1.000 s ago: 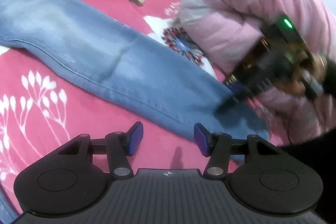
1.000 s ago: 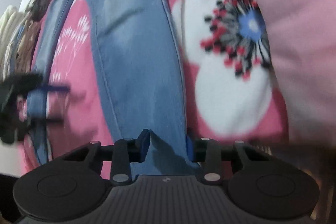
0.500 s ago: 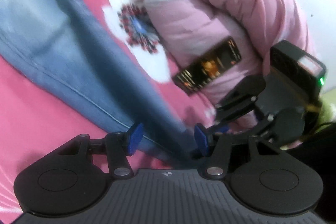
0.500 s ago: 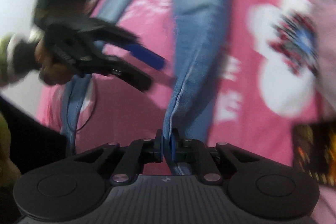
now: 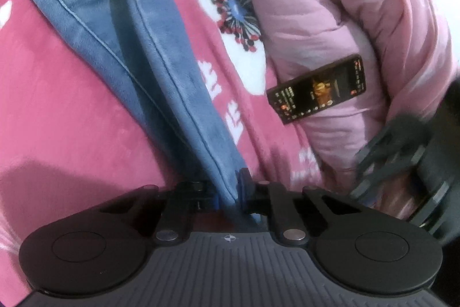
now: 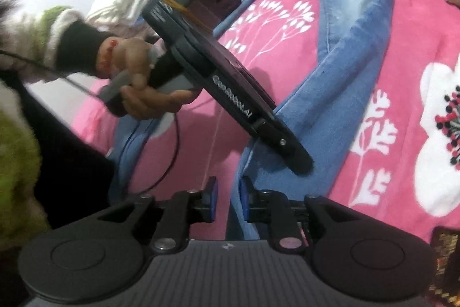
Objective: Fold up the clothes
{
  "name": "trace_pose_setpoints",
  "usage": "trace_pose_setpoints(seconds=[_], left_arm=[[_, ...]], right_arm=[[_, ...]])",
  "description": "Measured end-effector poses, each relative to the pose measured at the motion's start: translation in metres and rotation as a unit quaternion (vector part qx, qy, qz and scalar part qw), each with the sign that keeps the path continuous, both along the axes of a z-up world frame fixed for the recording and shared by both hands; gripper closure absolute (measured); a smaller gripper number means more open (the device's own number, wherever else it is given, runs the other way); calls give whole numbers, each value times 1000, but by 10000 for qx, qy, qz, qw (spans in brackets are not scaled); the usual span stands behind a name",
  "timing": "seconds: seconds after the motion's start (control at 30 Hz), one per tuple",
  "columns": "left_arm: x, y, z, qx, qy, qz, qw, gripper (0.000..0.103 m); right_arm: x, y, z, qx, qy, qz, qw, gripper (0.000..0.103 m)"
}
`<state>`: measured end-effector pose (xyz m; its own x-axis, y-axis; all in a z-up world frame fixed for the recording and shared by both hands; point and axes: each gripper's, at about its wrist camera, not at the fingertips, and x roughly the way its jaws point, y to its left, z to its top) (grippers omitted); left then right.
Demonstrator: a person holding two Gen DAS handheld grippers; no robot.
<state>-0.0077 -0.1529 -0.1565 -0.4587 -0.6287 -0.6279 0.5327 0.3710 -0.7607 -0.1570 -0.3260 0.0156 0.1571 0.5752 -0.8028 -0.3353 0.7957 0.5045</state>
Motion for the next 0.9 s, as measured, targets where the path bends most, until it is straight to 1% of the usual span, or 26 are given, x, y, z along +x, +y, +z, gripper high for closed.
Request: trace_pose_setpoints(seconds=[0.03,0.07,0.1,0.13,0.17,0.2,0.27,0.3,0.33,0.37,0.43,0.5,0.57,0.67,0.7,0.73,0.8,0.87,0.9], left_arm=[[-2,1,1,-14,-83,-13,10000,93],[-4,1,3,-30,-165,-27,9999,94],[-6,2,4,-79,-212,-47,9997,94],[-8,2,5,-127,-259,-68,9996,94],[-10,2,6,-174,-307,-88,9993,94],[-11,2,7,-205,-368,-107,9991,94],[-16,-1,9,-270,-542,-187,9980,95],[-17,-2,10,-297,-608,-197,9975,96],[-18,-2,11,-349,-637,-208,9971,96],[-19,-2,13,-409,-674,-199,9967,96],[-22,-2,16,-510,-776,-194,9955,96],[-26,-1,21,-571,-933,-189,9938,96],[-29,1,23,-605,-994,-161,9931,97],[-33,5,25,-640,-1020,-182,9926,97],[-34,5,26,-631,-1049,-169,9923,97],[-35,6,26,-609,-1044,-147,9926,97],[-35,5,26,-578,-1021,-76,9931,98],[-35,6,26,-573,-996,-18,9934,99],[-35,6,27,-578,-992,6,9934,100]], right_arm=[[8,-14,11,136,10,-26,9999,83],[20,-27,22,217,-60,-128,9997,80],[34,-39,33,252,-195,-293,9991,75],[54,-52,43,211,-372,-543,9976,72],[80,-61,49,150,-564,-848,9947,65],[107,-68,50,122,-741,-1138,9907,61],[162,-83,53,67,-1091,-1715,9791,62],[190,-90,47,43,-1129,-1997,9733,62],[219,-97,33,23,-1056,-2275,9680,62],[247,-104,19,3,-983,-2552,9619,59],[304,-114,-10,-99,-841,-3020,9495,60],[346,-114,-38,-381,-789,-3225,9425,60],[374,-114,-62,-506,-803,-3372,9366,61],[402,-110,-86,-670,-891,-3470,9312,67],[409,-108,-94,-709,-892,-3482,9305,73],[413,-109,-100,-724,-872,-3518,9292,76],[417,-112,-111,-609,-770,-3578,9286,89],[416,-115,-115,-422,-790,-3642,9270,96],[413,-116,-114,-322,-838,-3686,9252,97]])
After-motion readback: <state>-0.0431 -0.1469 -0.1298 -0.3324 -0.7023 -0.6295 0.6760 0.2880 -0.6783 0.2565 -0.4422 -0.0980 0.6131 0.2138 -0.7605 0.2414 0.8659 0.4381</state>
